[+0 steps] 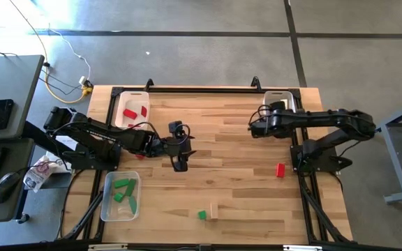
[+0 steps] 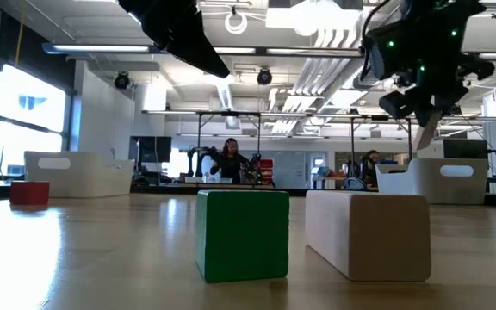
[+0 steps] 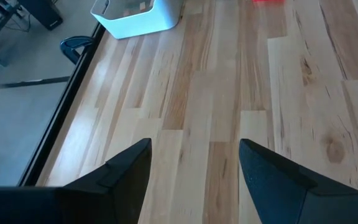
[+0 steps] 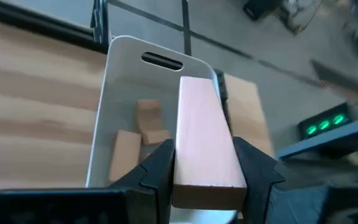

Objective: Sort & place blocks by color
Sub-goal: Put the light brown block into the gray bin, then put the red block into the white bin

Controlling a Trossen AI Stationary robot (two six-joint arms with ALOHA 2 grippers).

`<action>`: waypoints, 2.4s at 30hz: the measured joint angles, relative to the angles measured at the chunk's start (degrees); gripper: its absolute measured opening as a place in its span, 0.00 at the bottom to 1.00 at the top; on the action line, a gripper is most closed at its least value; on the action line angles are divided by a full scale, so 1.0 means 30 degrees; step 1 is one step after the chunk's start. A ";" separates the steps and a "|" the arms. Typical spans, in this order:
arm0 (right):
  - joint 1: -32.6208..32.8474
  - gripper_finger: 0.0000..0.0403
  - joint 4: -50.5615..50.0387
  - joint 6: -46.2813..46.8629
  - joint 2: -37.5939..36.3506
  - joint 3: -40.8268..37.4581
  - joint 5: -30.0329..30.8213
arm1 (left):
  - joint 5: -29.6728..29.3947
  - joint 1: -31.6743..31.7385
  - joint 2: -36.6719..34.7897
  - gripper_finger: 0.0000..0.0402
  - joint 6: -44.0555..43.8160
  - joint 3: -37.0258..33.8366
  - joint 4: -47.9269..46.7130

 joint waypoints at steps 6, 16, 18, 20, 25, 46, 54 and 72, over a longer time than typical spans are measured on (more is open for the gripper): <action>-0.1492 0.27 0.3841 -0.1153 -0.1337 -0.1897 0.0005 | 0.0000 0.0007 0.0000 0.57 0.0000 0.0000 -0.0023; -0.3320 0.28 0.8303 -0.3750 -0.1533 -0.3921 -0.0555 | 0.0007 0.0000 0.0000 0.57 0.0000 0.0000 -0.0152; -0.3450 0.31 0.8472 -0.4261 -0.1533 -0.3968 -0.0824 | 0.0007 0.0005 0.0000 0.57 0.0000 0.0000 -0.0153; -0.3532 0.34 0.8485 -0.4651 -0.1533 -0.3976 -0.1088 | 0.0007 0.0000 0.0000 0.57 -0.0007 0.0000 -0.0160; -0.3528 0.44 0.8459 -0.5198 -0.1533 -0.3976 -0.1459 | 0.0007 0.0007 0.0000 0.57 -0.0007 0.0000 -0.0206; -0.0598 0.50 0.6483 -0.6109 -0.1533 -0.0712 -0.7535 | -0.1056 0.0007 0.0000 0.57 -0.0517 0.0000 -0.2288; 0.1931 0.50 0.6397 -0.4684 -0.1533 -0.0712 -1.0287 | -0.1013 0.0007 0.0000 0.57 -0.0517 0.0000 -0.2286; 0.7200 0.50 0.5405 0.3064 -0.1530 -0.1242 -1.3289 | -0.0991 0.0007 0.0000 0.57 -0.0517 0.0000 -0.2339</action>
